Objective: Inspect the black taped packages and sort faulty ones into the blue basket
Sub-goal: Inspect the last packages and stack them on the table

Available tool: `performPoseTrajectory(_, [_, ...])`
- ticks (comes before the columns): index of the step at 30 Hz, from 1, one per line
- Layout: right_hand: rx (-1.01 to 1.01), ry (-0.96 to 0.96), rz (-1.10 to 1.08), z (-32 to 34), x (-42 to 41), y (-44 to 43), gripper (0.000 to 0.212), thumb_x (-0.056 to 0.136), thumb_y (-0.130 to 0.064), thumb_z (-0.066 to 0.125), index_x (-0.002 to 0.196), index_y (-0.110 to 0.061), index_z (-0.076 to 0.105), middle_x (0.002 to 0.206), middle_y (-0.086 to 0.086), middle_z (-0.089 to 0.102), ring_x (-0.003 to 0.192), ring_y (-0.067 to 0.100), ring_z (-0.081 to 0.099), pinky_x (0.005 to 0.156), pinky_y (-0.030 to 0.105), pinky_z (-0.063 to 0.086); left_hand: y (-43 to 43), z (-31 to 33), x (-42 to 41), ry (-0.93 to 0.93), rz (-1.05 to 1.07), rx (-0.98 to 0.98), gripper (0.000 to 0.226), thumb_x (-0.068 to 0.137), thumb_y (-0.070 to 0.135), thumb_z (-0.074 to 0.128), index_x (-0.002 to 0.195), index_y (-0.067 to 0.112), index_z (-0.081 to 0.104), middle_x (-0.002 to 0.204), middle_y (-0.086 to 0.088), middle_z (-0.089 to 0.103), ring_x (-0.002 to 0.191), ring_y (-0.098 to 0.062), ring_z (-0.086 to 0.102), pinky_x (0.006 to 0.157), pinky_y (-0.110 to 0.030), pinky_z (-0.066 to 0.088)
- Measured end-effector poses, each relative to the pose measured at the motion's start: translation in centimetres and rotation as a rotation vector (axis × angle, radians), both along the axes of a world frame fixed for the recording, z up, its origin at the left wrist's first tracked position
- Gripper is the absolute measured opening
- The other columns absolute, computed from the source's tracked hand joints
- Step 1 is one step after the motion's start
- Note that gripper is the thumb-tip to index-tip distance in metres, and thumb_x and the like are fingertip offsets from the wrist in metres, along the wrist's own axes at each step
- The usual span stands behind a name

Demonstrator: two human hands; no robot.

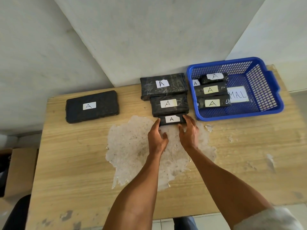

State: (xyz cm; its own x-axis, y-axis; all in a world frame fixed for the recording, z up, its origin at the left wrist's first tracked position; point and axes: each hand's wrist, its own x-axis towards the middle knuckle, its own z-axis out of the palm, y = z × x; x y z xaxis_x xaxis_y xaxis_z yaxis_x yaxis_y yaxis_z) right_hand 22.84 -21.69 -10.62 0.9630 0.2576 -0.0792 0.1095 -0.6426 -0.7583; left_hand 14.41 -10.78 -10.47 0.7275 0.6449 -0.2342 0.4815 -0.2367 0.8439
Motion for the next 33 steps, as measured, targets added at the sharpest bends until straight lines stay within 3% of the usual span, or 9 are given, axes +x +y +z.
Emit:
performPoseTrajectory(4, [-0.069,0.02,0.027,-0.5,-0.6,-0.1,0.07,0.09,-0.002,0.067,0.151,-0.003,0.033,0.151,0.021,0.042,0.134,0.038,0.046,0.11,0.05,0.042,0.2,-0.6,-0.2,-0.016,-0.041,0.055,0.068,0.087,-0.003,0.065,0.15,0.008,0.041,0.151,-0.01,0.047,0.137,-0.02,0.048,0.111,-0.031,0.044])
performPoseTrajectory(6, [-0.134,0.045,0.008,-0.8,-1.2,-0.2,0.078,0.095,-0.013,0.064,0.157,-0.002,0.018,0.161,0.021,0.027,0.147,0.036,0.029,0.119,0.049,0.031,0.3,-1.1,-0.5,-0.002,-0.077,0.145,0.064,0.091,0.0,0.063,0.15,0.006,0.04,0.154,-0.013,0.042,0.143,-0.025,0.041,0.117,-0.036,0.037])
performPoseTrajectory(8, [-0.196,0.083,-0.014,-1.2,-2.2,-0.4,0.078,0.101,-0.028,0.054,0.158,0.0,0.008,0.165,0.021,0.011,0.153,0.034,0.011,0.125,0.046,0.018,0.5,-1.5,-1.3,0.039,-0.109,0.244,0.06,0.096,0.011,0.062,0.151,0.007,0.038,0.157,-0.015,0.037,0.146,-0.027,0.035,0.119,-0.03,0.028])
performPoseTrajectory(10, [-0.261,0.05,-0.009,-1.8,-3.4,-0.5,0.073,0.104,-0.038,0.041,0.157,0.001,0.008,0.165,0.023,0.008,0.154,0.035,0.005,0.125,0.048,0.013,1.1,-2.0,-2.5,0.073,-0.149,0.356,0.057,0.099,0.023,0.06,0.151,0.01,0.04,0.159,-0.014,0.033,0.148,-0.027,0.031,0.115,-0.029,0.03])
performPoseTrajectory(13, [-0.398,-0.056,0.034,-3.2,-5.7,-0.5,0.068,0.103,-0.042,0.026,0.158,-0.002,0.017,0.165,0.021,0.009,0.154,0.034,0.005,0.125,0.048,0.006,2.6,-2.9,-5.0,0.185,-0.262,0.557,0.06,0.102,0.043,0.047,0.155,0.02,0.033,0.165,-0.011,0.021,0.153,-0.028,0.015,0.121,-0.04,0.022])
performPoseTrajectory(18, [-0.48,-0.126,0.106,-4.3,-10.1,1.3,0.064,0.104,-0.043,0.026,0.159,-0.011,0.017,0.167,0.018,0.002,0.155,0.032,-0.003,0.124,0.053,-0.001,6.4,-3.7,-10.7,0.331,-0.335,0.746,0.062,0.103,0.056,0.027,0.159,0.032,0.016,0.168,-0.007,0.003,0.155,-0.026,-0.003,0.125,-0.05,0.006])
performPoseTrajectory(26, [-0.559,-0.154,0.342,-4.4,-14.7,9.1,0.07,0.104,-0.049,0.024,0.161,-0.014,0.004,0.166,0.019,-0.011,0.153,0.032,-0.015,0.123,0.056,-0.004,12.0,-3.7,-13.6,0.472,-0.067,0.668,0.067,0.101,0.056,0.029,0.16,0.03,0.011,0.167,-0.012,0.003,0.155,-0.03,-0.001,0.121,-0.06,0.004])
performPoseTrajectory(33, [-0.569,-0.15,0.368,-3.8,-14.1,18.2,0.072,0.102,-0.056,0.018,0.161,-0.017,0.003,0.167,0.017,-0.008,0.154,0.031,-0.013,0.122,0.057,-0.006,21.8,-3.6,-15.7,0.474,0.247,0.538,0.076,0.101,0.053,0.032,0.16,0.013,0.008,0.166,-0.015,0.008,0.154,-0.03,0.009,0.123,-0.052,0.011])
